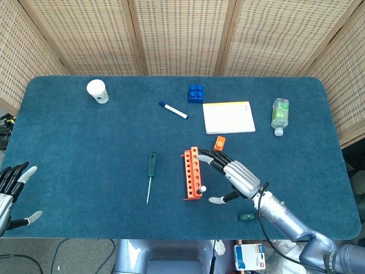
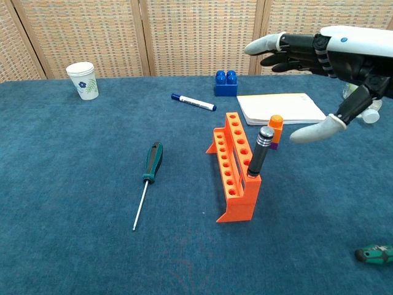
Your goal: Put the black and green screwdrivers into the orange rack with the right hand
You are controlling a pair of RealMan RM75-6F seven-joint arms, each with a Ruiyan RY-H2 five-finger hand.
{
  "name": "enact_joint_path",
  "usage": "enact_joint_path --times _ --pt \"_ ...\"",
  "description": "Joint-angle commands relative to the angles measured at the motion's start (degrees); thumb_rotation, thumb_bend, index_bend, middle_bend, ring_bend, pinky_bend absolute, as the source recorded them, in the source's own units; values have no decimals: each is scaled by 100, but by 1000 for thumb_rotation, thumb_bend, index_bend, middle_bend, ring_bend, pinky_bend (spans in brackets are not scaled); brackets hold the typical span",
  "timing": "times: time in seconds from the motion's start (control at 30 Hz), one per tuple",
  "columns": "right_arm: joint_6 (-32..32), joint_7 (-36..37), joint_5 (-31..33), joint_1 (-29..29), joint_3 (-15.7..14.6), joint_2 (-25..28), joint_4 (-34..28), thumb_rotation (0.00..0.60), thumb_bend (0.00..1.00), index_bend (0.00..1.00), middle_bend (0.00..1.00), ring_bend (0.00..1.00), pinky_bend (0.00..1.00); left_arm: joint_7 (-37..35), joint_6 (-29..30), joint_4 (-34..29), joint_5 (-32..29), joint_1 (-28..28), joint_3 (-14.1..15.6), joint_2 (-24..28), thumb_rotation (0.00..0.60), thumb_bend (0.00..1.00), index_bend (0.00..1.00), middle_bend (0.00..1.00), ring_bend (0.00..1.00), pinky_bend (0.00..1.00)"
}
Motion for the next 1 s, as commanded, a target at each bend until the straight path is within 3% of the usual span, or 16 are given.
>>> enact_joint_path --times 0.03,0.3,0.7,1.0 --pt "65 -220 158 -73 135 111 -216 600 0 55 0 0 0 -13 23 1 19 7 6 5 600 0 0 0 0 0" --pt "-268 -380 726 14 423 292 -590 600 0 55 0 0 0 -28 0 8 9 -6 5 10 600 0 0 0 0 0" --pt "-898 -1425 1683 291 739 -94 -801 600 0 55 0 0 0 -35 -49 2 -62 -25 -14 13 600 0 0 0 0 0" --pt "-1010 -1731 1916 316 807 -231 -777 600 0 55 0 0 0 -90 -59 16 -79 -35 -20 29 600 0 0 0 0 0"
